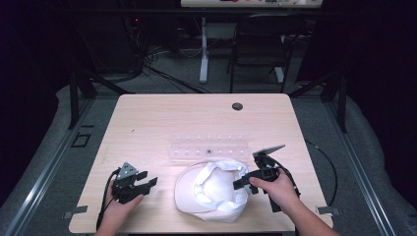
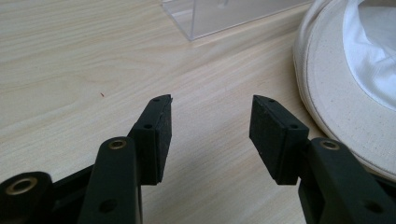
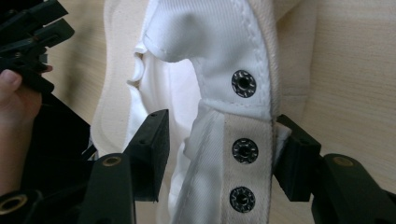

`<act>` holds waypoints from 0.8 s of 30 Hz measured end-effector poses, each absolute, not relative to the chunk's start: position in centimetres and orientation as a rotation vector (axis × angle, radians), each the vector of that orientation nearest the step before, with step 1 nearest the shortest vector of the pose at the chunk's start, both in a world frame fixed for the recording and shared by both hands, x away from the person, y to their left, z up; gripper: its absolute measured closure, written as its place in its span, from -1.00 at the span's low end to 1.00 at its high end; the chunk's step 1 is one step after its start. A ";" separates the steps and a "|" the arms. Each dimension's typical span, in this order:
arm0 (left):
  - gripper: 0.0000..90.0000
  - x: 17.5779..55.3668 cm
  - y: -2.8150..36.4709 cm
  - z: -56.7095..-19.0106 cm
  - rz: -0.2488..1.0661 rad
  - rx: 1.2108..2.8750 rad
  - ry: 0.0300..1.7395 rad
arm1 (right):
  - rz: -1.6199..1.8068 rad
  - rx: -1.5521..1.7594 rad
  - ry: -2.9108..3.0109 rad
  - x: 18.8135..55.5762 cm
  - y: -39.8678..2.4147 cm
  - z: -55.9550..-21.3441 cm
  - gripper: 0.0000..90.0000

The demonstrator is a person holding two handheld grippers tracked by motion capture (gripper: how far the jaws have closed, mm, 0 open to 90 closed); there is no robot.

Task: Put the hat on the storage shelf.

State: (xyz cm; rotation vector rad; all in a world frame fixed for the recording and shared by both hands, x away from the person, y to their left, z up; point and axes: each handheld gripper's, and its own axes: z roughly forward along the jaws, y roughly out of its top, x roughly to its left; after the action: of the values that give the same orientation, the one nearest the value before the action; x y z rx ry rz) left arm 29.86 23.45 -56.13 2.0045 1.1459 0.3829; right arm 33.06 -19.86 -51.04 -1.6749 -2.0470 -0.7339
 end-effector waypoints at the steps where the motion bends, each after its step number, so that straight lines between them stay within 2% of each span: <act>1: 0.09 29.9 23.4 -56.1 0.384 2.004 1.145 | -0.755 -1.688 -2.028 33.0 -19.8 -50.8 -0.02; 11: 0.09 29.9 23.4 -56.2 0.389 2.006 1.147 | -0.829 -1.672 -1.971 33.1 -20.3 -48.4 0.11; 16: 0.09 29.9 23.3 -56.2 0.386 2.003 1.152 | -0.835 -1.691 -1.945 33.1 -20.0 -47.9 0.37; 17: 0.09 29.9 23.3 -56.2 0.386 2.003 1.152 | -0.835 -1.691 -1.945 33.1 -20.0 -47.9 0.37; 18: 0.09 29.9 23.3 -56.3 0.391 1.999 1.153 | -0.816 -1.685 -1.948 33.1 -19.9 -47.9 0.49; 19: 0.09 29.9 23.3 -56.3 0.392 2.002 1.150 | -0.816 -1.685 -1.948 33.1 -19.9 -47.9 0.49; 20: 0.09 29.9 23.3 -56.3 0.387 2.005 1.145 | -0.808 -1.683 -1.960 33.1 -19.9 -47.8 0.59; 24: 0.09 29.9 23.3 -56.3 0.384 2.009 1.145 | -0.784 -1.686 -1.972 33.2 -19.9 -47.7 0.72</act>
State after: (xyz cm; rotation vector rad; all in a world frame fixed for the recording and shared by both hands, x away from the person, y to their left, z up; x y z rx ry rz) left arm 29.89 23.27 -56.28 2.0091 1.1446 0.3845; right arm 33.16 -19.89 -47.67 -1.6859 -1.9716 -0.7841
